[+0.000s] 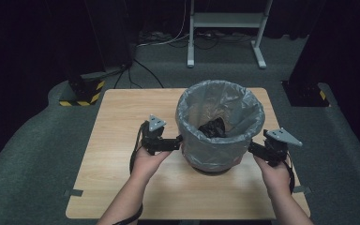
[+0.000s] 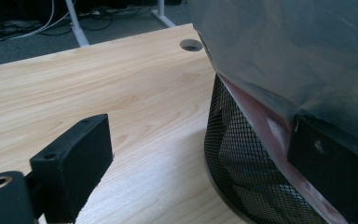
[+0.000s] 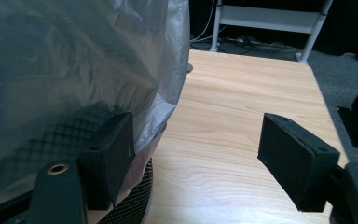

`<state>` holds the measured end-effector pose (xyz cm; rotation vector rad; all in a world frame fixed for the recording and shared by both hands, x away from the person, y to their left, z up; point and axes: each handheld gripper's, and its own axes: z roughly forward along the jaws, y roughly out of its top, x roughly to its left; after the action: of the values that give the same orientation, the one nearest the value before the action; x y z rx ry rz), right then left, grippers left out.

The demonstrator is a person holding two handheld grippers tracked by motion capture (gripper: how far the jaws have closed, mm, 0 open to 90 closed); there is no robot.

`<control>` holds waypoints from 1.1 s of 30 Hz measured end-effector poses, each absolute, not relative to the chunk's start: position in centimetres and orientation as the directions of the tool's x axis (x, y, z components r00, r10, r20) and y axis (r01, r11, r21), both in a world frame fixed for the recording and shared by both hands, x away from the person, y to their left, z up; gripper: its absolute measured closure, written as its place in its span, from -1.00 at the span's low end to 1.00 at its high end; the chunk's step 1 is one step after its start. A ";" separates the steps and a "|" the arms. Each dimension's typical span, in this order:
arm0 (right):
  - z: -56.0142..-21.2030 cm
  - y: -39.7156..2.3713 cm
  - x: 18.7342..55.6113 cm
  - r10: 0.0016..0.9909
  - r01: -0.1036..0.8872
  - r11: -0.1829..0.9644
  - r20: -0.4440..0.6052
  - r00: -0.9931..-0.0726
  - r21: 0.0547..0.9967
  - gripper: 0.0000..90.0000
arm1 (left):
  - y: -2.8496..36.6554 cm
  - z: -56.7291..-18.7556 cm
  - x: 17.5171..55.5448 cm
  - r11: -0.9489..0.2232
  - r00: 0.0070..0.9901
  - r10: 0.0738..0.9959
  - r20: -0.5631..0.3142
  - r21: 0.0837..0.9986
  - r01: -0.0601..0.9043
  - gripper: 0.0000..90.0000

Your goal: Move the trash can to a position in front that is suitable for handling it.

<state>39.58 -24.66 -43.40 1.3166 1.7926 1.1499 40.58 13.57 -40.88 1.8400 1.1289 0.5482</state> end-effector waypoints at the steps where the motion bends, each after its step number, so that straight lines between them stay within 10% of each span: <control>1: -43.4 -24.3 39.6 0.953 0.406 0.119 0.011 -0.303 0.906 -0.40 | 13.8 -40.9 40.7 -0.194 0.484 0.872 -0.075 0.855 0.482 -0.85; 33: -44.5 -24.5 36.8 0.939 0.368 0.132 0.002 -0.344 0.921 -0.68 | 19.2 -44.5 37.2 -0.111 0.442 0.885 -0.149 0.854 0.508 -0.83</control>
<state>36.76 -24.52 -44.45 1.2599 1.7993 1.1934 37.24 19.24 -44.50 1.7655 1.1991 0.5082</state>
